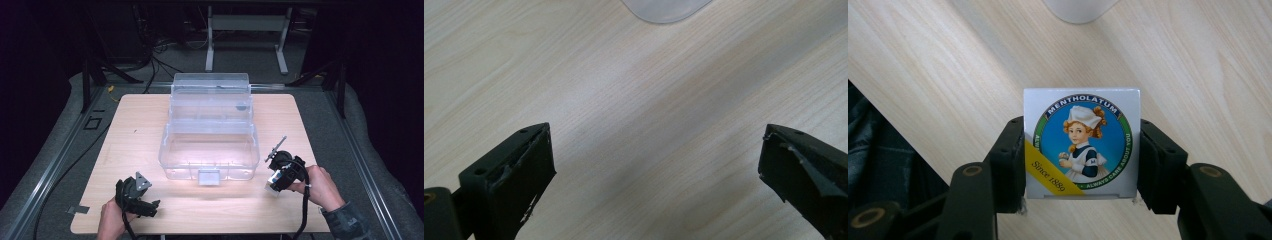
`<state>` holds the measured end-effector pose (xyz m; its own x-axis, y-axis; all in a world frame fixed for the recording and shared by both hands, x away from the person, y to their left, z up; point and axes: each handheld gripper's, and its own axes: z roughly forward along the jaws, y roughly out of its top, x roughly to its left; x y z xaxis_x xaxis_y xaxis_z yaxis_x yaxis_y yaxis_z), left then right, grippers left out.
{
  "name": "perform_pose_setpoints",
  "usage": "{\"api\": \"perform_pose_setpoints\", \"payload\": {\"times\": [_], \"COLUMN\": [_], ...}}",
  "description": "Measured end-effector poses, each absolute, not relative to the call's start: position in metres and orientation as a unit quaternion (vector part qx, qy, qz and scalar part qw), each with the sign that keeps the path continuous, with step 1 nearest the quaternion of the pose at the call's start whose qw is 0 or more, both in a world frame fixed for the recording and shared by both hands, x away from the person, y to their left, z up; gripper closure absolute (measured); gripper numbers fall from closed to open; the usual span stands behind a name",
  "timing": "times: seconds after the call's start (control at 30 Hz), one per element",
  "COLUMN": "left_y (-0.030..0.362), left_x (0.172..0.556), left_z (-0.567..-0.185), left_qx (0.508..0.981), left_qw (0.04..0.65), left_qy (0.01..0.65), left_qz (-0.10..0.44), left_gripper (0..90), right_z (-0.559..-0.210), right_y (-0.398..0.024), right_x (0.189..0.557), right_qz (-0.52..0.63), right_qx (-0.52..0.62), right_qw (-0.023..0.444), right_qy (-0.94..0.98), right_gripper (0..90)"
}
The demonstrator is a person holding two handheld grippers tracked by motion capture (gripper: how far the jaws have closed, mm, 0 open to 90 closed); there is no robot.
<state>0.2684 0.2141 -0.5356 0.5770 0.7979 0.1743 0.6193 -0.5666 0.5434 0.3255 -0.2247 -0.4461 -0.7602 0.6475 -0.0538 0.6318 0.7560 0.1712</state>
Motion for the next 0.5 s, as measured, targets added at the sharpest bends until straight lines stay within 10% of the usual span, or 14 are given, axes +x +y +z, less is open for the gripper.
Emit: {"api": "perform_pose_setpoints", "payload": {"times": [0.5], "left_y": [0.214], "left_x": [0.268], "left_z": [-0.535], "left_qx": [0.861], "left_qw": [0.218], "left_qy": [0.409], "left_qz": [0.210], "left_gripper": [1.5], "right_z": [-0.430], "right_y": [-0.232], "right_x": [0.341], "right_qz": [0.073], "right_qx": [0.349], "right_qw": [0.081], "right_qy": [0.931], "right_gripper": [46.0]}}
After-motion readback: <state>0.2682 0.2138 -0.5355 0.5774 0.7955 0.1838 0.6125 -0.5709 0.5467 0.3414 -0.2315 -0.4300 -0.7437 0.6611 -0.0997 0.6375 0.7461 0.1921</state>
